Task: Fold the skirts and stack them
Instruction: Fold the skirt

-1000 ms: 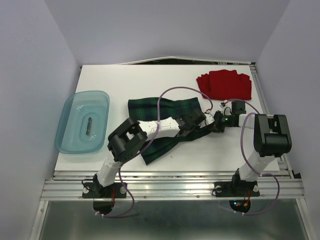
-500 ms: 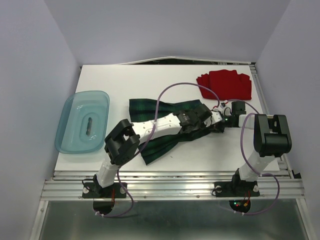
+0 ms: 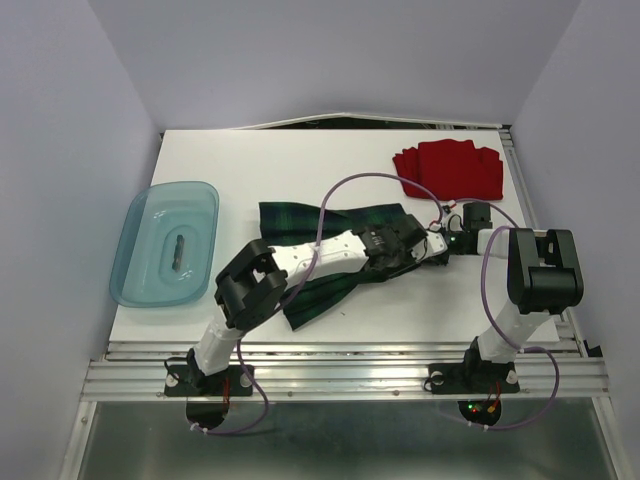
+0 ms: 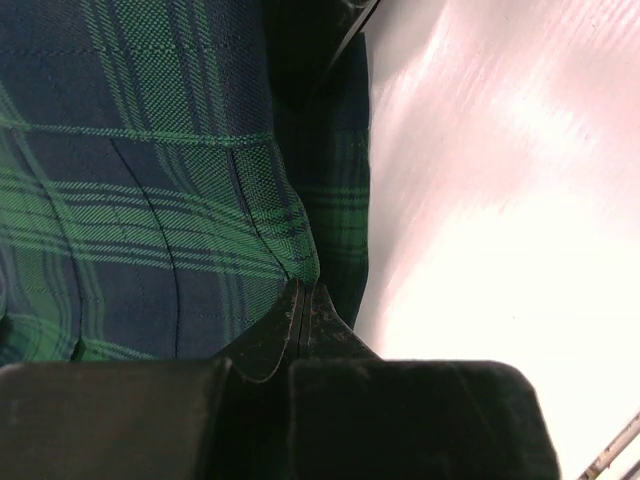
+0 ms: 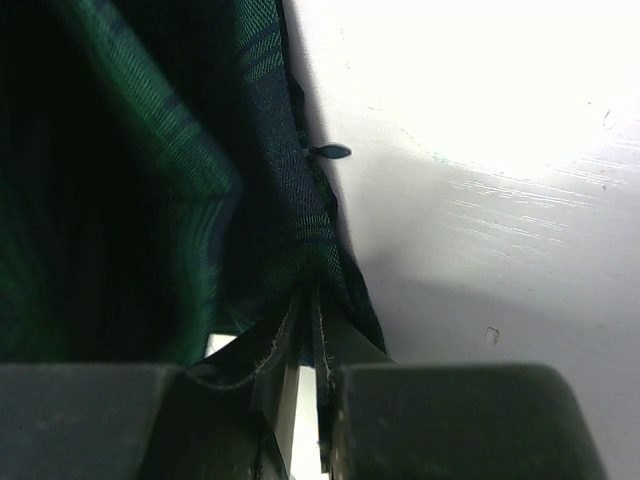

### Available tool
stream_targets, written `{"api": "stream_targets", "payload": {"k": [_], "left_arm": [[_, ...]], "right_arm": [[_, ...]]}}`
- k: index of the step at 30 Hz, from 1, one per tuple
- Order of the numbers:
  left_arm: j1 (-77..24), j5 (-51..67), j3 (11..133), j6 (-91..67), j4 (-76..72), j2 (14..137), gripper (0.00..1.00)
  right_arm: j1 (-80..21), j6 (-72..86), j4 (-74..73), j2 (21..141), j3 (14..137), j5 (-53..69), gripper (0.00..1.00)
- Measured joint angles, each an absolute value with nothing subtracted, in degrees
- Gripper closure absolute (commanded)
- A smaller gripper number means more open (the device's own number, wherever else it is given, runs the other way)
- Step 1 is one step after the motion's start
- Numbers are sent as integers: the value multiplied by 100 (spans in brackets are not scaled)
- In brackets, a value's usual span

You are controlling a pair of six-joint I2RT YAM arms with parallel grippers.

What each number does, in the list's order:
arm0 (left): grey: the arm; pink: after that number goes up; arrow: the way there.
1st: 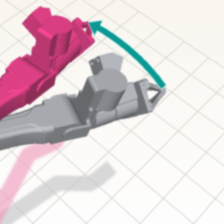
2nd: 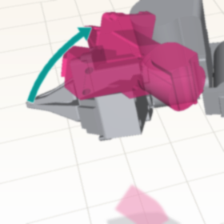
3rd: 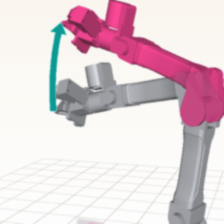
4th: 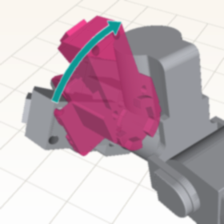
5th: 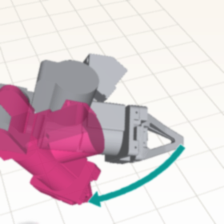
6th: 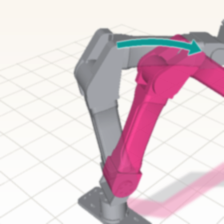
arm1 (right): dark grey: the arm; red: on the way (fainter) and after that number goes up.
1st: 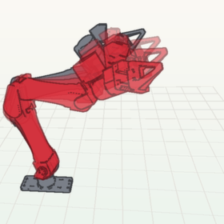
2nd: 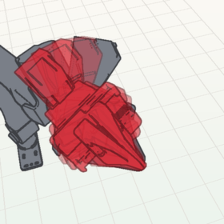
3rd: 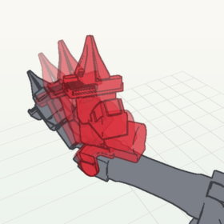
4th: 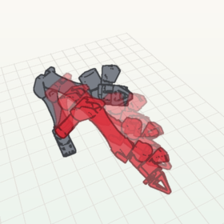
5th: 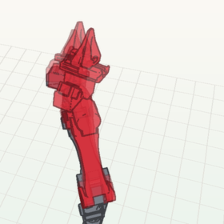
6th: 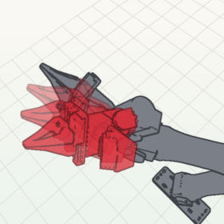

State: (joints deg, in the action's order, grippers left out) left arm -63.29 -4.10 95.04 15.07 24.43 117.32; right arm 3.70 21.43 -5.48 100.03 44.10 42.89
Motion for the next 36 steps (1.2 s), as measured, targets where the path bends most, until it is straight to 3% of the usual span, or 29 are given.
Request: {"api": "stream_targets", "payload": {"k": [16,24,26,36], "left_arm": [[-6099,296,8720,1557,1293,12088,100],[-6055,578,8403,1555,788,11977,100],[-6029,635,8340,1555,707,11948,95],[-5990,821,8106,1577,464,11837,93]], "right_arm": [[368,1990,-1013,9909,4587,4027,85],[381,1426,-2178,9817,5481,3516,74],[395,1393,-2324,9679,5614,3489,72],[419,1494,-2696,9450,6082,3800,45]]}}
